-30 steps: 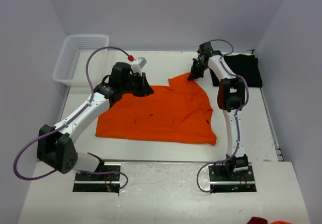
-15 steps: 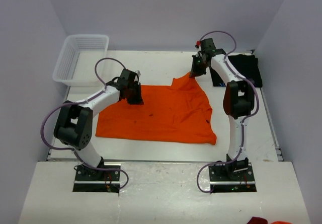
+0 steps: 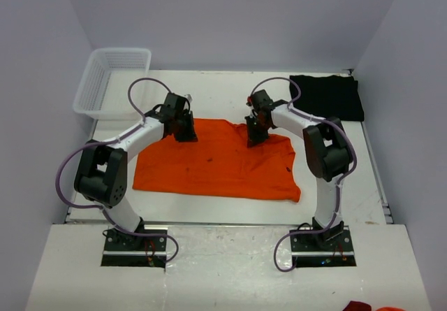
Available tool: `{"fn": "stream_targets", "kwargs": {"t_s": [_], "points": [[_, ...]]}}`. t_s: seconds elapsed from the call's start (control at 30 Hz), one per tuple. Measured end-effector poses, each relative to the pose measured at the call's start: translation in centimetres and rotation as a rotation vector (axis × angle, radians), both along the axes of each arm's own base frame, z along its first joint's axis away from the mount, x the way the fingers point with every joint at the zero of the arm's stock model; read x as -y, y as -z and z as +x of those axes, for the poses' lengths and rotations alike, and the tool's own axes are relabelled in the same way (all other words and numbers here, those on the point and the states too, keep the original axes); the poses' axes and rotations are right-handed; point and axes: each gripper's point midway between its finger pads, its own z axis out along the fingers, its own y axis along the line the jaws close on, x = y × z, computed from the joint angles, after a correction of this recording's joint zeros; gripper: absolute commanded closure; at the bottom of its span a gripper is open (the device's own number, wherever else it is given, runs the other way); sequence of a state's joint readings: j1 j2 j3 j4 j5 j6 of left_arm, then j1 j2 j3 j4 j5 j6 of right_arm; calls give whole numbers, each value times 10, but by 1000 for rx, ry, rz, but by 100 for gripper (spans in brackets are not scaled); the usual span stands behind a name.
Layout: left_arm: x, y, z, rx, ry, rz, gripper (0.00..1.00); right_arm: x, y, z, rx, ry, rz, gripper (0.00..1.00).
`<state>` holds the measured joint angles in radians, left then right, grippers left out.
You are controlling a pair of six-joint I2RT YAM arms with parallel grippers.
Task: Fold and stack the t-shirts
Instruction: Grap the side of the flattened tshirt furthest away from the robot with both arms
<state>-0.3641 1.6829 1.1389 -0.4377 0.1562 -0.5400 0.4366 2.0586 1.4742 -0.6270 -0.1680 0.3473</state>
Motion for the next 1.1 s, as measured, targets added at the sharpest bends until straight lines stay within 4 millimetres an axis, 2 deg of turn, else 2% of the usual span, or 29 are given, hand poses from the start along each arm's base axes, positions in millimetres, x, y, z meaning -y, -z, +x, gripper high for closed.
{"fn": "stream_targets", "kwargs": {"t_s": [0.13, 0.23, 0.47, 0.83, 1.1], "points": [[-3, 0, 2, 0, -7, -4, 100, 7, -14, -6, 52, 29, 2, 59], [-1, -1, 2, 0, -2, -12, 100, 8, -30, 2, 108, 41, 13, 50], [1, 1, 0, 1, 7, -27, 100, 7, -52, 5, 168, 44, 30, 50], [3, 4, -1, -2, 14, -38, 100, 9, -50, 9, 183, 26, 12, 50], [1, 13, -7, -28, 19, -54, 100, -6, -42, 20, 180, -39, 45, 52]]}}
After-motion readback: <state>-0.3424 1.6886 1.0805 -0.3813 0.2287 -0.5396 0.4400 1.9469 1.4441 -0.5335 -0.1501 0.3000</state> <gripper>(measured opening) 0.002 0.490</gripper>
